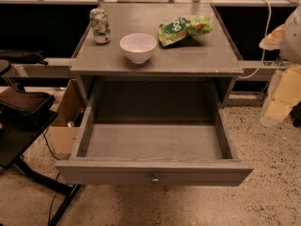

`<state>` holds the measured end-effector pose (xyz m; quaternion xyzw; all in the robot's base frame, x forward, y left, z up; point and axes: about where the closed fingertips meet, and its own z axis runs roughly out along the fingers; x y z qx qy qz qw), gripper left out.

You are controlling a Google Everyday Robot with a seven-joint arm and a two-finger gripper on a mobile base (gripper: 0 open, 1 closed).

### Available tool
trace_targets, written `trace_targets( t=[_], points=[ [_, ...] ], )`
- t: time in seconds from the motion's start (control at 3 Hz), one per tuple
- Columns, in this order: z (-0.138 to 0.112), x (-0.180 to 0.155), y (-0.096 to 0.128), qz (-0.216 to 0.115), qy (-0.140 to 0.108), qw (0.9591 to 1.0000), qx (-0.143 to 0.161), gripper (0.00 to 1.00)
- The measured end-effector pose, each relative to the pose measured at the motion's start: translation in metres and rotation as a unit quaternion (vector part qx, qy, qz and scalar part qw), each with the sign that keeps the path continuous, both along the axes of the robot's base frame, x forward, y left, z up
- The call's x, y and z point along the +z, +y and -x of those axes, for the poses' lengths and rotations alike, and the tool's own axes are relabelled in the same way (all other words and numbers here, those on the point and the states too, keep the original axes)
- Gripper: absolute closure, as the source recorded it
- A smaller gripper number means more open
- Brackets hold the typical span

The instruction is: Place 7up can into top drawer

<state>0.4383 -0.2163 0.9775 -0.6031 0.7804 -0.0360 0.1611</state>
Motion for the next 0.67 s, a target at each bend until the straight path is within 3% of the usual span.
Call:
trace_targets(
  t=[0.33,0.67],
  points=[
    [0.000,0.000,0.000,0.000,0.000,1.0000,0.000,0.00],
    [-0.013,-0.003,0.006,-0.019,-0.024,0.9995,0.010,0.00]
  ],
)
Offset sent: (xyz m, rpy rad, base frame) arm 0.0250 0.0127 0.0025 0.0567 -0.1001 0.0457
